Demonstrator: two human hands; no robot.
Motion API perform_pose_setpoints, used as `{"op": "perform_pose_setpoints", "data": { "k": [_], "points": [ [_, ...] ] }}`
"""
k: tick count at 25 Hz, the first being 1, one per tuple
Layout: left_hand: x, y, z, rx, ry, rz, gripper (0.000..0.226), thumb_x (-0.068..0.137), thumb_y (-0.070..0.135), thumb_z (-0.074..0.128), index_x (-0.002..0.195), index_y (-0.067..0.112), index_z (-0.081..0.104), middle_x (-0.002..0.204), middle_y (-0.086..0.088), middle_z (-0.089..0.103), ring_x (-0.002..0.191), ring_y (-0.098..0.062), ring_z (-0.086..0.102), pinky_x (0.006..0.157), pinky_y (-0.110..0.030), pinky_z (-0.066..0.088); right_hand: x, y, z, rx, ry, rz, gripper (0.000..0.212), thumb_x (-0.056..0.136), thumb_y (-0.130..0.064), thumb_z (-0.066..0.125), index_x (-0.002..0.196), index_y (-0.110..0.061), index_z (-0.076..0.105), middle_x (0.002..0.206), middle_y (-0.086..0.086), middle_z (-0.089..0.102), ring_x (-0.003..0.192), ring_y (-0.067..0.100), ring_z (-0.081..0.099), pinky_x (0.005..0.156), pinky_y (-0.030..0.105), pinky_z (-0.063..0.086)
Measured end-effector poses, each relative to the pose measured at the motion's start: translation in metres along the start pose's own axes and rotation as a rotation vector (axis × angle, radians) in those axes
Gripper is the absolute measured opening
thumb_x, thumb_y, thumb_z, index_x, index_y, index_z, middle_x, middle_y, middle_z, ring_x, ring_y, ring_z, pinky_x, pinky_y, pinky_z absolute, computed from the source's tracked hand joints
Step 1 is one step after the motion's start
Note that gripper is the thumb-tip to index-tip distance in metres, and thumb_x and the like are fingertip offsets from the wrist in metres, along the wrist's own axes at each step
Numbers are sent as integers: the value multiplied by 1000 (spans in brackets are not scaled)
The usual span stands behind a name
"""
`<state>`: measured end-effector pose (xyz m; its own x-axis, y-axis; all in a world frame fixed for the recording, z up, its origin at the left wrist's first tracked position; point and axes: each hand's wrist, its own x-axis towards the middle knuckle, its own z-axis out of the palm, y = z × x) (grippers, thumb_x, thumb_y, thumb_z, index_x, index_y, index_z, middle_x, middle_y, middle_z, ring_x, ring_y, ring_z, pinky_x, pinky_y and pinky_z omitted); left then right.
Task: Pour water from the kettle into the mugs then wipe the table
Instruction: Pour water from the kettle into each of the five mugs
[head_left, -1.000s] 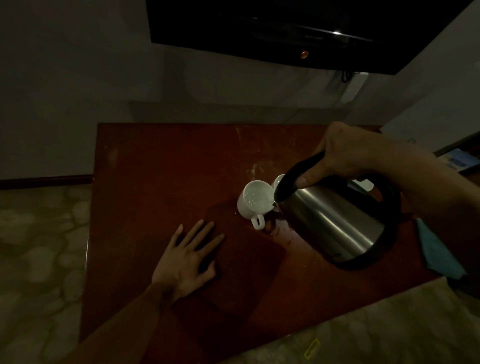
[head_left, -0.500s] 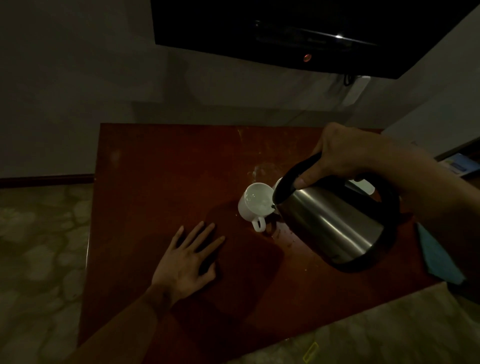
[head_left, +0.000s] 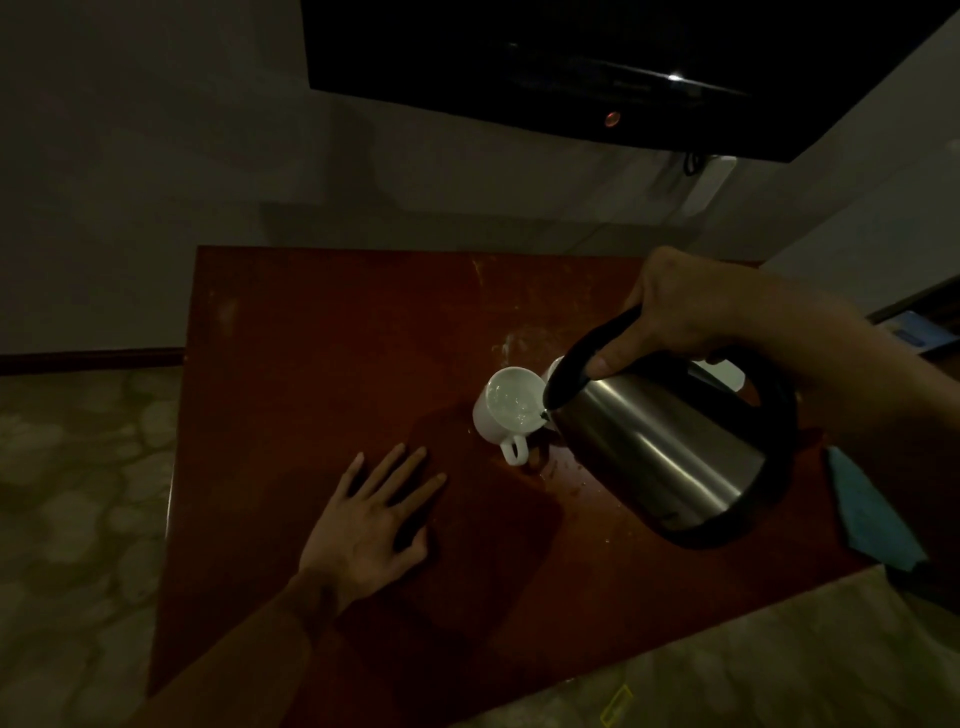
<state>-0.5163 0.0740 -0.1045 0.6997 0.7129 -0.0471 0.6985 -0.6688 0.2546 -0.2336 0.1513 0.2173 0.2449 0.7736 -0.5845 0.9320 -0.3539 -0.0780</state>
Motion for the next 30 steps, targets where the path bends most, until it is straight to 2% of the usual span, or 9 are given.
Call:
{"op": "perform_pose_setpoints", "data": {
  "k": [4,9,14,21,26,30],
  "points": [
    [-1,-1,3,7,20,14,66,97,63,36,157,40,25,166,-2,21,154,-23,8,117,-57,9,0,0,-1,-11,-13,8,71,50,-55,92,93,-4,69,71,9,62,56,19,54,51,30,43],
    [0,-2,4,8,29,19,66,97,65,34,157,40,26,165,-2,23,154,-22,9,117,-56,9,2,0,-3,-33,1,-10,87,32,-68,87,94,-11,64,77,8,60,63,24,58,58,33,48],
    [-1,-2,3,0,34,23,67,96,63,38,157,40,25,166,-2,21,154,-23,9,119,-54,5,3,-1,-7,-41,-3,-6,69,46,-58,92,87,-11,62,74,9,65,64,23,62,60,36,54],
    [-1,-3,3,2,29,25,66,97,65,33,158,41,23,166,-2,21,154,-24,11,118,-55,5,3,-2,-6,-52,6,-6,70,47,-60,91,88,-12,60,74,7,60,60,21,56,57,32,46],
    [-1,-3,4,1,32,24,65,98,67,27,158,41,21,166,-1,19,154,-24,11,118,-56,8,0,-4,-7,-32,11,-19,62,54,-52,93,86,-9,61,68,6,57,56,20,53,52,30,43],
    [-1,-3,3,13,45,29,65,99,67,27,157,39,26,165,-3,23,153,-25,13,119,-54,3,0,-6,-6,-42,5,-18,62,53,-52,93,87,-10,61,69,6,58,58,20,55,53,30,44]
  ]
}}
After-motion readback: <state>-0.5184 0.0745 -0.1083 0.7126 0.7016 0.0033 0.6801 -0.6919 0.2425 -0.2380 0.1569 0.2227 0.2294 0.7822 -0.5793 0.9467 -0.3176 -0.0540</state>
